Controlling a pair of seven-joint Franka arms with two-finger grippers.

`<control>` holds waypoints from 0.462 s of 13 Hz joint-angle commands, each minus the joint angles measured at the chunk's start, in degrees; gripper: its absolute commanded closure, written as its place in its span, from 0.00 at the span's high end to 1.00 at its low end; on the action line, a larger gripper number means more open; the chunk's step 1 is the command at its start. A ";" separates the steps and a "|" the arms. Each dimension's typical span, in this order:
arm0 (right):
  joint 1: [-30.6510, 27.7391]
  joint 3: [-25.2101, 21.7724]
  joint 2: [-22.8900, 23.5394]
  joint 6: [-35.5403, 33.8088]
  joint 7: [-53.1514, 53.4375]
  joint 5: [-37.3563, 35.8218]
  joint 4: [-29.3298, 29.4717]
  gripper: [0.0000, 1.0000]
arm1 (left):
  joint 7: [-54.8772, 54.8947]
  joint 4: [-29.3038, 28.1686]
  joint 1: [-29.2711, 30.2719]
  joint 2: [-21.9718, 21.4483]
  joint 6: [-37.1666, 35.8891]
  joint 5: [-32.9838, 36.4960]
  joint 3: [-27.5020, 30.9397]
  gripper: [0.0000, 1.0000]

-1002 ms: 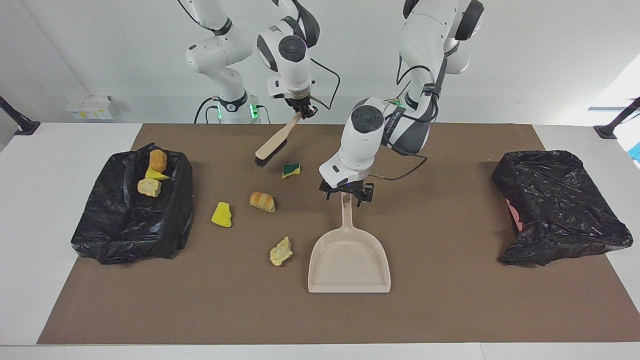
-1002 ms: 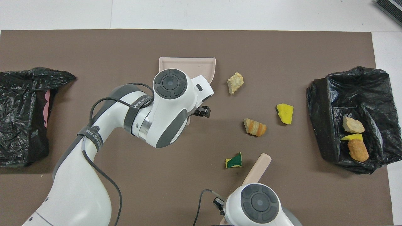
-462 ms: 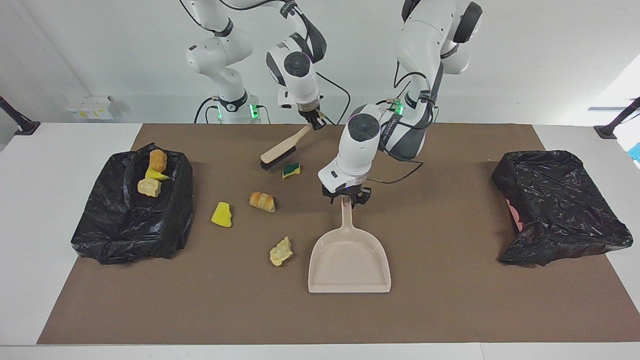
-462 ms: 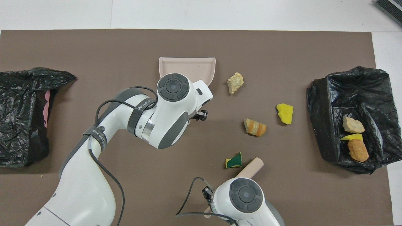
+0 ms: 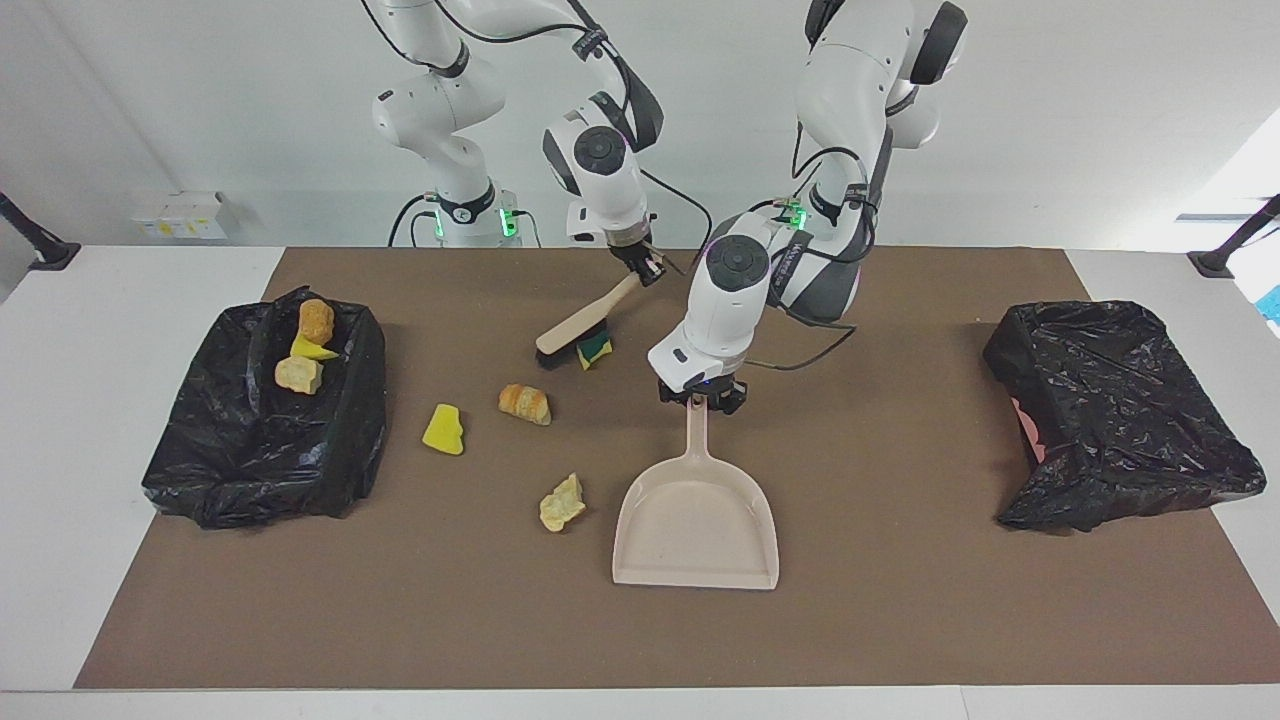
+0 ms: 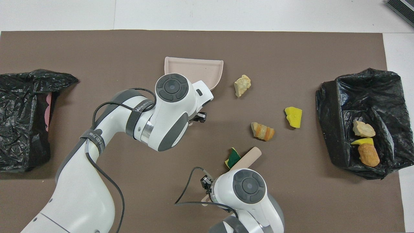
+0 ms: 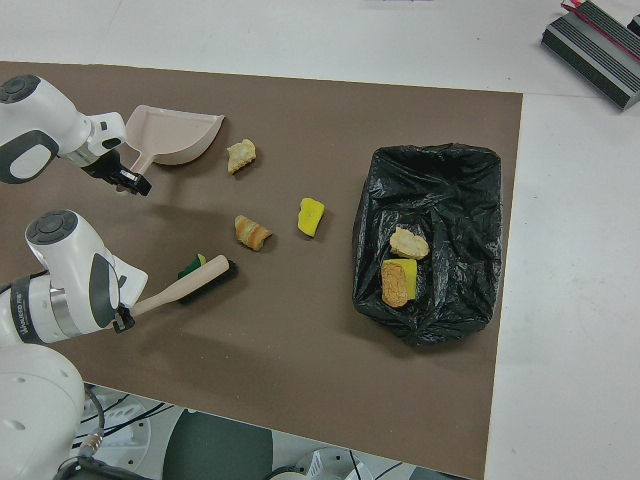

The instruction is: Sweep and dump trash in bin

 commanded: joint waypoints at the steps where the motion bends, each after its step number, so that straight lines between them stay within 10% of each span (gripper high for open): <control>1: -3.75 0.07 6.07 -1.31 -4.52 -0.95 8.83 0.00 | -0.07 -1.53 0.16 -1.48 0.32 1.18 0.27 0.39; 2: -4.37 0.07 7.22 -2.28 -4.52 -3.22 11.12 0.00 | 0.62 -1.88 0.42 -1.49 0.67 1.18 0.27 0.71; 6: -9.10 -0.02 6.18 -14.64 -10.90 -7.90 17.28 0.00 | 0.63 -1.88 0.86 -1.14 5.92 1.18 0.27 0.65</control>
